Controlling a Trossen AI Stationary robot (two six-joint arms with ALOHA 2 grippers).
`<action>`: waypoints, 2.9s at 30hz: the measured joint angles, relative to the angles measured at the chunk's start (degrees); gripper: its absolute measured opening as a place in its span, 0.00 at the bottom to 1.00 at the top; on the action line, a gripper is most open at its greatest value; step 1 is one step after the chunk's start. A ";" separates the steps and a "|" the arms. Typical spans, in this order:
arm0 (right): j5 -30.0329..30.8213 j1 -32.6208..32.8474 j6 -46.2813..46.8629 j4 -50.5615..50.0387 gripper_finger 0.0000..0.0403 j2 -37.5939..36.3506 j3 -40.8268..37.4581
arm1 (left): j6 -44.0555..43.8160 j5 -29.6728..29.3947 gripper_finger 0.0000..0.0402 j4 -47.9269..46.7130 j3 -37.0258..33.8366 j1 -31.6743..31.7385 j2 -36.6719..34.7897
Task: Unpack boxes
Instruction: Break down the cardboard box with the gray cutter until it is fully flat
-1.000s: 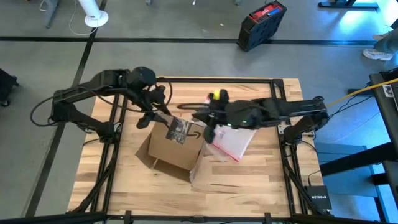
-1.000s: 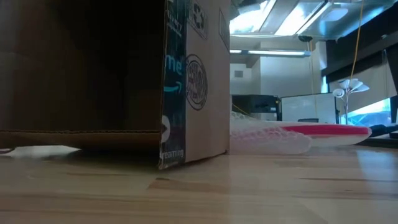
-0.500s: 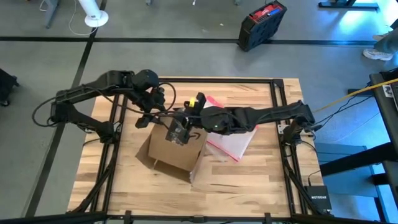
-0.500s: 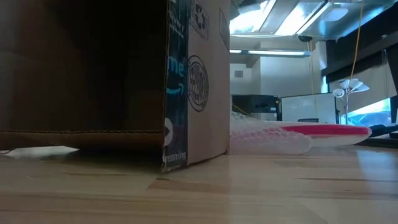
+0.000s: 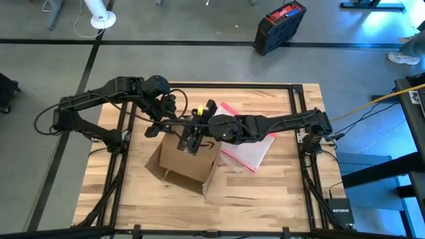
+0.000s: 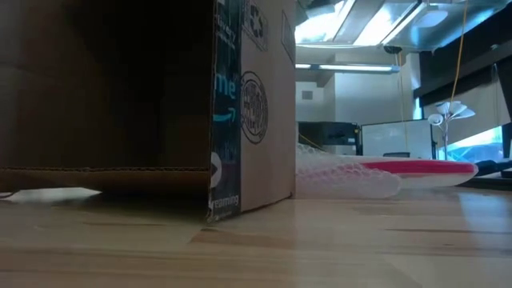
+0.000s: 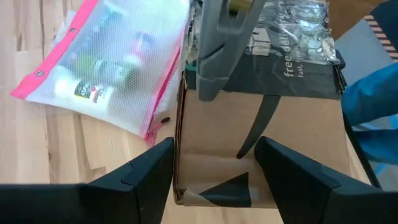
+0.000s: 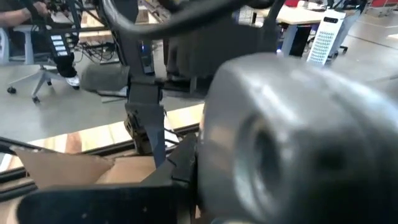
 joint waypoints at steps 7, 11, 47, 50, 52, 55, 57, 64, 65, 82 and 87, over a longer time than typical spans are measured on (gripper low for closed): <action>0.17 -0.38 -0.03 -0.04 0.17 0.24 0.02 | 0.15 -0.12 0.57 -0.02 -0.04 0.00 0.06; 0.14 -0.76 -0.07 0.07 0.17 0.65 0.02 | 0.14 -0.04 0.57 -0.07 -0.07 -0.01 0.08; 1.97 1.08 1.55 -12.04 0.18 -3.31 0.11 | 0.16 0.86 0.57 0.65 -2.45 0.64 0.67; 1.92 1.63 2.88 -14.81 0.18 -4.12 0.11 | 0.16 0.97 0.57 0.75 -2.47 1.15 0.67; 1.37 2.03 3.78 -17.61 0.18 -4.68 0.11 | -0.21 1.28 0.57 0.57 -2.51 1.49 0.71; 0.49 2.31 5.28 -19.96 0.18 -5.31 0.11 | -0.31 1.45 0.57 0.46 -2.51 1.92 0.69; -0.02 2.50 6.35 -22.40 0.18 -5.98 0.11 | -0.33 1.43 0.57 0.45 -2.54 1.95 0.69; -1.38 2.93 7.98 -23.91 0.18 -7.92 0.23 | -0.50 1.50 0.57 0.44 -2.56 1.97 0.69; -1.27 2.93 7.89 -23.43 0.18 -7.97 0.45 | -0.54 1.59 0.57 0.48 -2.56 1.97 0.69; -3.91 0.11 4.94 -9.55 0.18 -3.50 0.85 | -2.05 2.06 0.57 0.48 -2.62 1.97 0.71; -2.08 0.15 4.87 -9.71 0.18 -2.89 0.80 | -2.08 2.17 0.57 0.43 -2.64 1.97 0.73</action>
